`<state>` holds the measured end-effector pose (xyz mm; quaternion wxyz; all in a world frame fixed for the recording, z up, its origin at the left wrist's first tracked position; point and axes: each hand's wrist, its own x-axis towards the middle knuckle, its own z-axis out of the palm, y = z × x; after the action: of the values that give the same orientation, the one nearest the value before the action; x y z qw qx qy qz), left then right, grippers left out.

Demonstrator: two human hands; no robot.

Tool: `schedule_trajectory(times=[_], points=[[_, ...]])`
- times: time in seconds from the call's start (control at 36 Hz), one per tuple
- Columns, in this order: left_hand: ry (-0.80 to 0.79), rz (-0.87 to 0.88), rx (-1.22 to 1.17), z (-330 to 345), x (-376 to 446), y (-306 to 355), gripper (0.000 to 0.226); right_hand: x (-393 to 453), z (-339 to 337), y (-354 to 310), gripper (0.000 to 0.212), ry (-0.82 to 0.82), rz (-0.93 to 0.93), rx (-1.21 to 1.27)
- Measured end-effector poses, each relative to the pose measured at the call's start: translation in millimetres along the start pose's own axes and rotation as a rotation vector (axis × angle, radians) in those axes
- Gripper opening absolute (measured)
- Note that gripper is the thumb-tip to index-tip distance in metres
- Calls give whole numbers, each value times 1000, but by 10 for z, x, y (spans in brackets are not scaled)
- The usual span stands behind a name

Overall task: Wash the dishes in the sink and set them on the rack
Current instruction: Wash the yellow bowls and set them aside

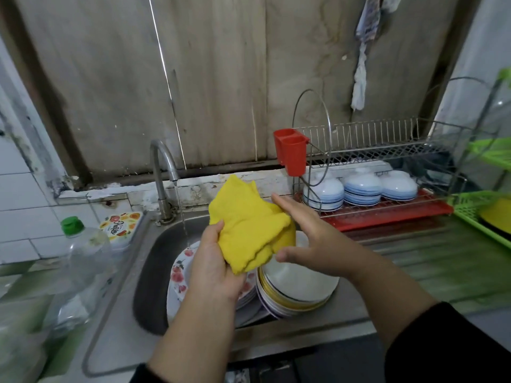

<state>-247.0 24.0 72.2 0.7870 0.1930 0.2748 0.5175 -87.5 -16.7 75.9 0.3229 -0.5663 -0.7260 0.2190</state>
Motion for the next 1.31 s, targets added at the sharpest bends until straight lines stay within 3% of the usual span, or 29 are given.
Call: schedule_trajectory(times=[0.14, 0.25, 0.47, 0.69, 0.89, 1.19, 1.31], points=[[-42, -1, 63, 22, -51, -106, 42, -111, -141, 60, 100, 8, -63, -198], [-85, -88, 81, 73, -20, -174, 32, -192, -246, 132, 95, 118, -117, -253], [-184, -270, 266, 323, 129, -482, 35, -444, -641, 466, 83, 307, -152, -475], [-130, -329, 332, 831, 374, -930, 46, -818, -1059, 969, 87, 522, 8, -678], [-217, -439, 372, 1344, 707, -1449, 45, -1071, -1444, 1478, 87, 612, 102, -813], [-328, -540, 395, 2092, 1165, -2331, 37, -1476, -1929, 2449, 99, 606, 267, -954], [-321, -544, 434, 2268, 1325, -2565, 44, -1539, -2065, 2665, 97, 616, 323, -977]])
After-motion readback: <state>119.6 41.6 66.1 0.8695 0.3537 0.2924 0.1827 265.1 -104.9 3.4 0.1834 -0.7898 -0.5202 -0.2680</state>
